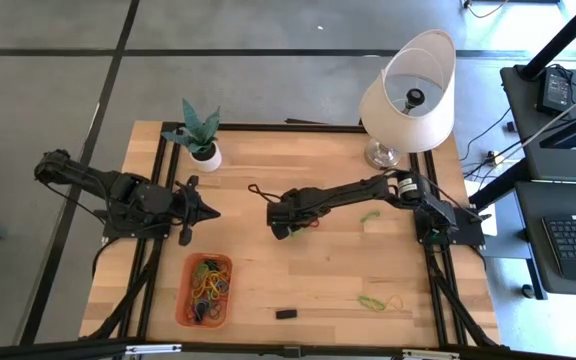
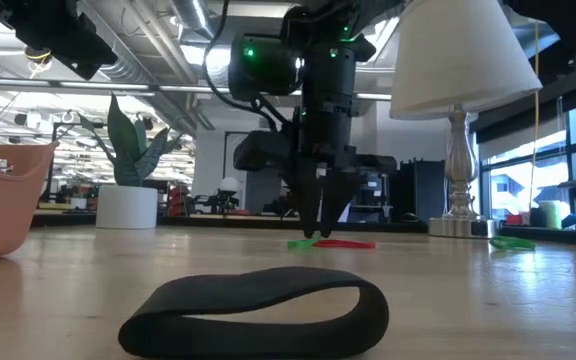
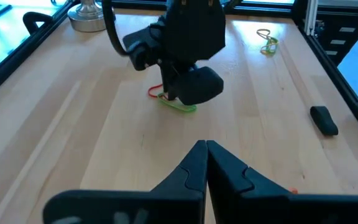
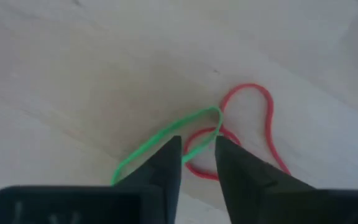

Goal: Pick and place rubber bands into bin
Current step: Put the green rubber band into the orange bin

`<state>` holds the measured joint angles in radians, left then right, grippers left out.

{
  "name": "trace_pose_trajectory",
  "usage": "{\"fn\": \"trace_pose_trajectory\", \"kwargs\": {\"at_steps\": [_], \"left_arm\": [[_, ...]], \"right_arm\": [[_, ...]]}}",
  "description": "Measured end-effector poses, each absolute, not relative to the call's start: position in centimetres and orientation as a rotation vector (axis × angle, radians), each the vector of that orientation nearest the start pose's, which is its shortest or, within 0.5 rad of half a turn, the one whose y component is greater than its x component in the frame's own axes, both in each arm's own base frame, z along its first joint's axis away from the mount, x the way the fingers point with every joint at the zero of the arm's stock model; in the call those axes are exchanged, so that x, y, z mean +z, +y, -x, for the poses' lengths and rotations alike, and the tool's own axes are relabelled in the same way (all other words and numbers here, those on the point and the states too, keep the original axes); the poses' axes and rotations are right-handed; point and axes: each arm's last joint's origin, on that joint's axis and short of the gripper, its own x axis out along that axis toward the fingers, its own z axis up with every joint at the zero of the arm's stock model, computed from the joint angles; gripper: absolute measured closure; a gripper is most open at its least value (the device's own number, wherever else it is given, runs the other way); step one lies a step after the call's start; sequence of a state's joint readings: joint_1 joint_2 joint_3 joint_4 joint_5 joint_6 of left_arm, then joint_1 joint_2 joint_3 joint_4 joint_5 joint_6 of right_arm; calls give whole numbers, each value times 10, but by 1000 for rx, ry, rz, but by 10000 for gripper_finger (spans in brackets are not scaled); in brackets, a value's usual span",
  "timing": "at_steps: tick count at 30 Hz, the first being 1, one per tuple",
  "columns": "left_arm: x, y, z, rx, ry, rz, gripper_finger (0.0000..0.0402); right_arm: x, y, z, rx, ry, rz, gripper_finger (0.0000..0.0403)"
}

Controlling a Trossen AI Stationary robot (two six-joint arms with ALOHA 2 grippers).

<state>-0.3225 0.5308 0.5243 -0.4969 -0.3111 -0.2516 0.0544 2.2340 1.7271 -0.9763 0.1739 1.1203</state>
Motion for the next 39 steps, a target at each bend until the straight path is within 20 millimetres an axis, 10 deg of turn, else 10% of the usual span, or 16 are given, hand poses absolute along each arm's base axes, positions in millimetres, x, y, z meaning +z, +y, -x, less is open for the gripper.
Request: {"fn": "trace_pose_trajectory", "kwargs": {"at_steps": [17, 27, 39], "left_arm": [[250, -30, -118, 57, 475, 101, 398], [251, -28, -119, 142, 444, 87, 390], [261, -33, -140, 161, 312, 82, 228]], "right_arm": [[149, 20, -434, -849, 1246, -692, 399], [198, 33, -422, -824, 1155, -613, 400], [261, 50, -439, -492, 775, -428, 399]]}}
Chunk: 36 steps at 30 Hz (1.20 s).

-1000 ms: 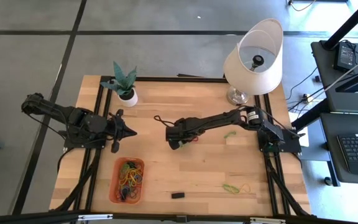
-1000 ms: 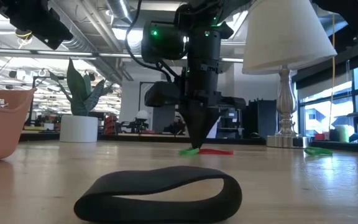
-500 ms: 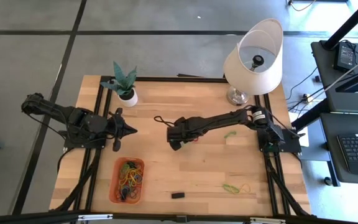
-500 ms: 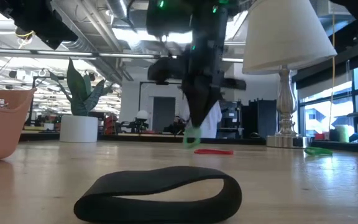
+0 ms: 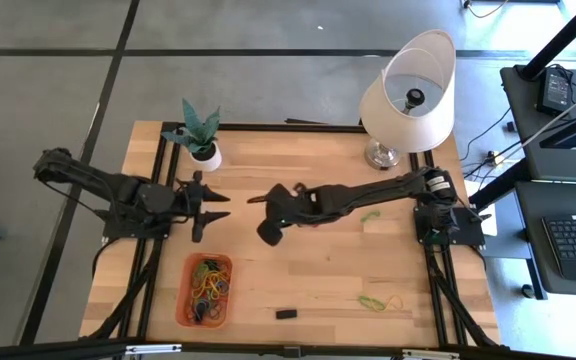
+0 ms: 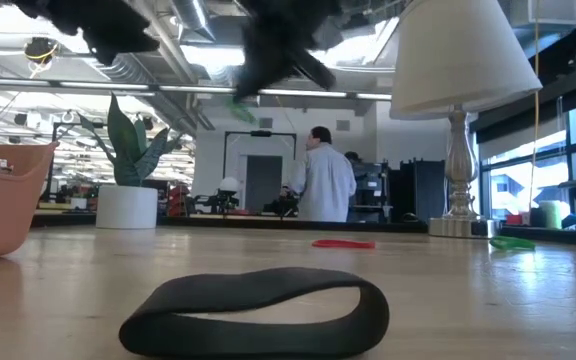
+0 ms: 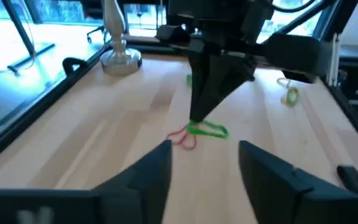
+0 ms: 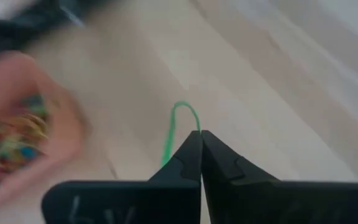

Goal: Pick and place rubber bands into bin
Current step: Put the green rubber band into the orange bin

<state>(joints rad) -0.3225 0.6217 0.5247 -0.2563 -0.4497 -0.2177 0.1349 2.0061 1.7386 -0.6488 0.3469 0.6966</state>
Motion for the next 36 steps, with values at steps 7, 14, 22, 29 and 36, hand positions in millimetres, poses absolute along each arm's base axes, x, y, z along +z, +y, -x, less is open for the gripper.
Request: {"fn": "trace_pose_trajectory", "kwargs": {"at_steps": [7, 14, 22, 29, 36], "left_arm": [[264, -39, -158, 159, 237, 106, 157], [260, -42, -166, 169, 251, 86, 159], [259, -41, -167, 205, 253, 75, 207], [258, -42, -168, 202, 259, 73, 308], [257, -42, -169, 189, 265, 73, 395]], "right_arm": [[285, 52, -460, -329, 498, -305, 401], [297, 50, -467, -287, 372, -253, 401], [298, 50, -468, -284, 357, -258, 401], [299, 51, -468, -283, 347, -263, 401], [299, 51, -468, -280, 347, -265, 400]]}}
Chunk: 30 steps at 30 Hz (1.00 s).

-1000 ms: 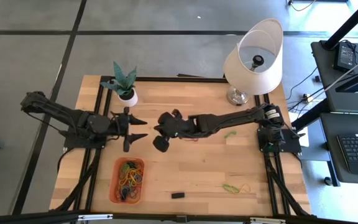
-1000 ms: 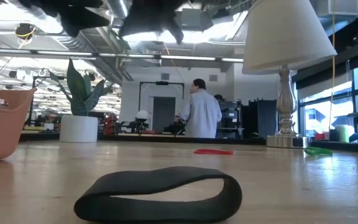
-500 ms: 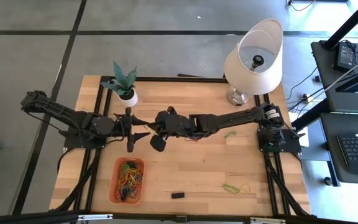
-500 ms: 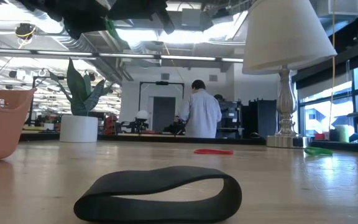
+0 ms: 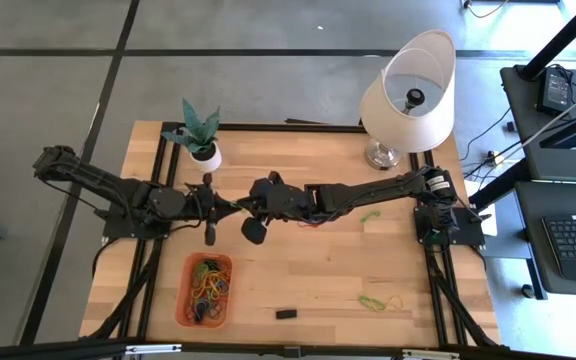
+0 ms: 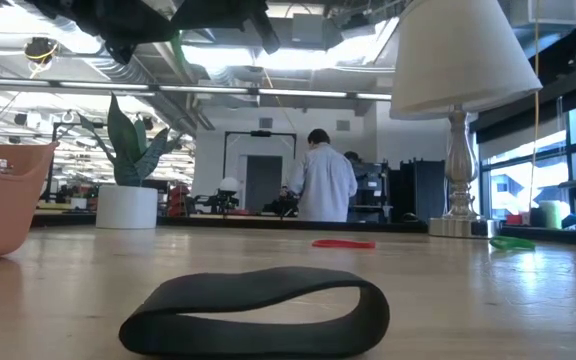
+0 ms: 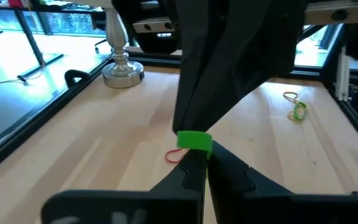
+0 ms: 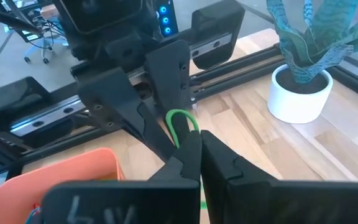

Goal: Pick and place rubber bands into bin
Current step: Put the green rubber band into the orange bin

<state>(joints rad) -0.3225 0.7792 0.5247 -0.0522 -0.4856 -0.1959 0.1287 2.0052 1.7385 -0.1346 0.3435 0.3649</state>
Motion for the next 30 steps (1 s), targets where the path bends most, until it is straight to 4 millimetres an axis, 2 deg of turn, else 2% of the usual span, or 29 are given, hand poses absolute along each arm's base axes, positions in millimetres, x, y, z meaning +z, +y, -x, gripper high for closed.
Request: {"fn": "trace_pose_trajectory", "kwargs": {"at_steps": [8, 13, 17, 21, 26, 30], "left_arm": [[257, -42, -169, 175, 271, 74, 398], [256, -42, -168, 174, 278, 73, 398], [260, -43, -167, 195, 354, 85, 398], [267, -45, -168, 229, 442, 105, 398], [276, -58, -180, 235, 557, 115, 398], [282, -71, -195, 277, 653, 91, 398]], "right_arm": [[296, 51, -467, -298, 366, -326, 396], [294, 50, -462, -318, 430, -318, 358], [305, 48, -448, -336, 487, -323, 327], [313, 53, -433, -335, 562, -284, 318], [304, 70, -411, -322, 729, -220, 334], [294, 87, -390, -270, 725, -205, 359]]}}
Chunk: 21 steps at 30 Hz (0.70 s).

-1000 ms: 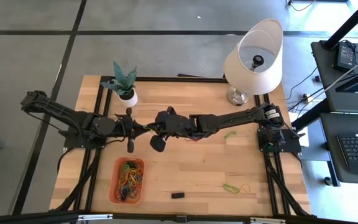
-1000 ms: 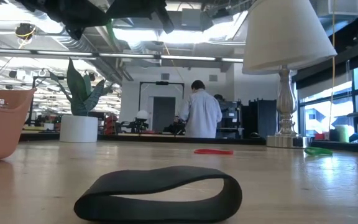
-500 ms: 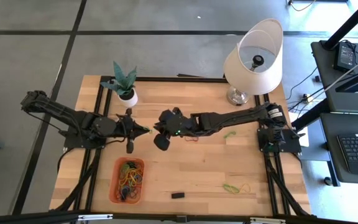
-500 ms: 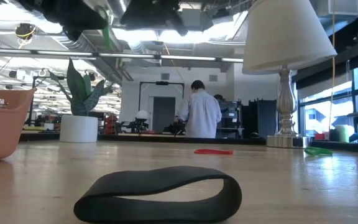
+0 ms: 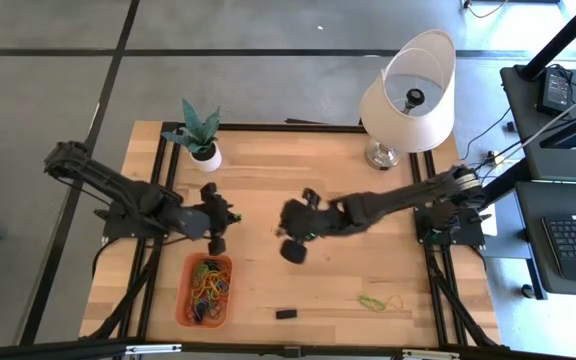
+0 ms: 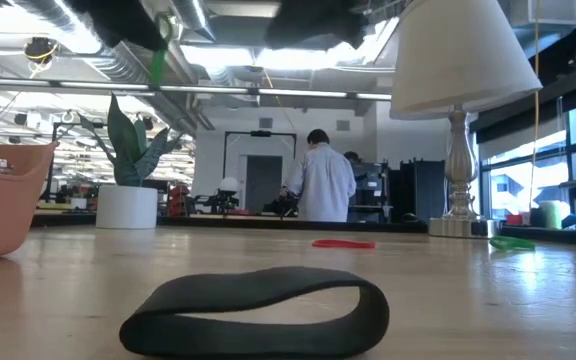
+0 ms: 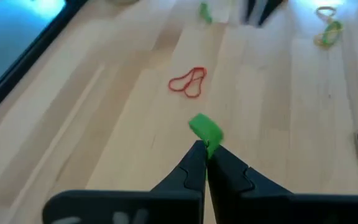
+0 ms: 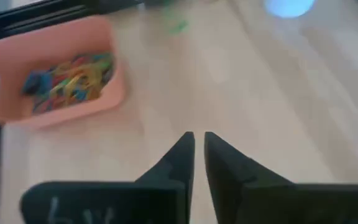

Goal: Pick and place rubber bands into bin
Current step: Put the green rubber band into the orange bin

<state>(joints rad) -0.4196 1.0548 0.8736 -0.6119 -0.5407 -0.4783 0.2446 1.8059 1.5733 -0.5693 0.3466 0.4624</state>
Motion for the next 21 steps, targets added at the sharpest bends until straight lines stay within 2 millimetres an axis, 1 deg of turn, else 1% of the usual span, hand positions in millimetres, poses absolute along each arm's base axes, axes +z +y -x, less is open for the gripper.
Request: {"fn": "trace_pose_trajectory", "kwargs": {"at_steps": [3, 7, 9, 11, 14, 17, 21], "left_arm": [[289, -79, -208, 310, 712, 115, 398], [298, -93, -223, 329, 809, 140, 398], [303, -100, -229, 355, 866, 167, 398], [306, -106, -231, 406, 933, 230, 398], [309, -114, -235, 489, 1027, 382, 398], [304, -127, -239, 562, 1056, 527, 398], [292, -148, -238, 627, 1077, 649, 398]], "right_arm": [[283, 95, -364, -246, 706, -249, 379], [271, 102, -317, -211, 648, -333, 398], [264, 103, -290, -187, 636, -367, 397], [257, 103, -266, -169, 642, -407, 390], [249, 100, -237, -169, 640, -479, 380], [240, 96, -216, -165, 640, -528, 376], [234, 92, -206, -140, 603, -547, 376]]}}
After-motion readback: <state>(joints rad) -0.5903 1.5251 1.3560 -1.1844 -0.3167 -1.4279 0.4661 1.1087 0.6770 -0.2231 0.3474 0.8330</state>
